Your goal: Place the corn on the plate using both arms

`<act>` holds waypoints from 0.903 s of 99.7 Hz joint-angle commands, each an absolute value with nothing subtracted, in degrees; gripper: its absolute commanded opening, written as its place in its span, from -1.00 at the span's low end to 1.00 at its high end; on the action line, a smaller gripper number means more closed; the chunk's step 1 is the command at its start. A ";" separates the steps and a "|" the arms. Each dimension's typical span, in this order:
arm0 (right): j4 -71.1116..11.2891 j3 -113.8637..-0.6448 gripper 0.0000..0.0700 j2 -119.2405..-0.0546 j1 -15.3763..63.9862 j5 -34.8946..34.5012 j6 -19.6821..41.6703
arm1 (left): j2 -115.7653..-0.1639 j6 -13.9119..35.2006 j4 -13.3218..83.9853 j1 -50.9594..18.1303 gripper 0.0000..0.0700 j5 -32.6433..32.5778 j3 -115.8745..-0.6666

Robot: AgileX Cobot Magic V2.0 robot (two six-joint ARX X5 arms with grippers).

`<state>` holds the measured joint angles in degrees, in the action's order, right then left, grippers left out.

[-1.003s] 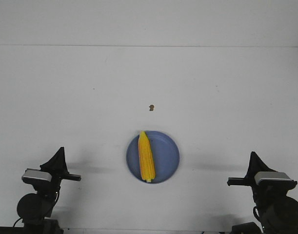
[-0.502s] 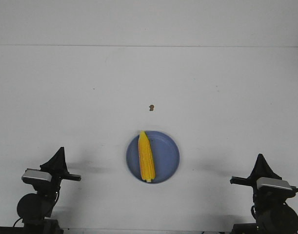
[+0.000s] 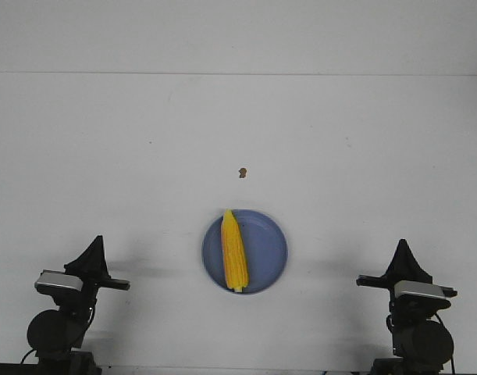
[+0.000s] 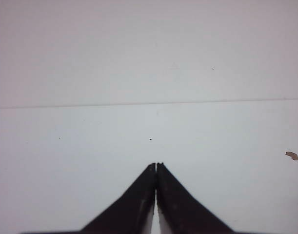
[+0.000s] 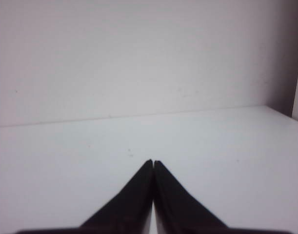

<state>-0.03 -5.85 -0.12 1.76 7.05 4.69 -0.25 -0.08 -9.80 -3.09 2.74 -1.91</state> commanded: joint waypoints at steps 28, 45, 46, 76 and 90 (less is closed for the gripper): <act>6.24 -0.71 -1.00 -0.08 1.65 6.90 5.08 | -0.19 0.27 -10.39 -3.01 -0.96 2.55 -0.80; 7.01 -0.71 -1.00 -0.08 1.65 6.87 5.10 | -0.19 0.27 -10.39 -3.01 -0.96 2.55 -0.80; 7.01 -0.71 -1.00 -0.08 1.65 6.90 5.10 | -0.19 0.27 -10.39 -3.01 -0.96 2.55 -0.80; 7.03 -0.71 -1.00 -0.08 1.65 6.94 5.10 | -0.19 0.27 -10.39 -3.01 -0.96 2.55 -0.80; 7.03 -0.71 -1.00 -0.08 1.65 6.94 5.08 | -0.19 0.27 -10.39 -3.01 -0.96 2.55 -0.80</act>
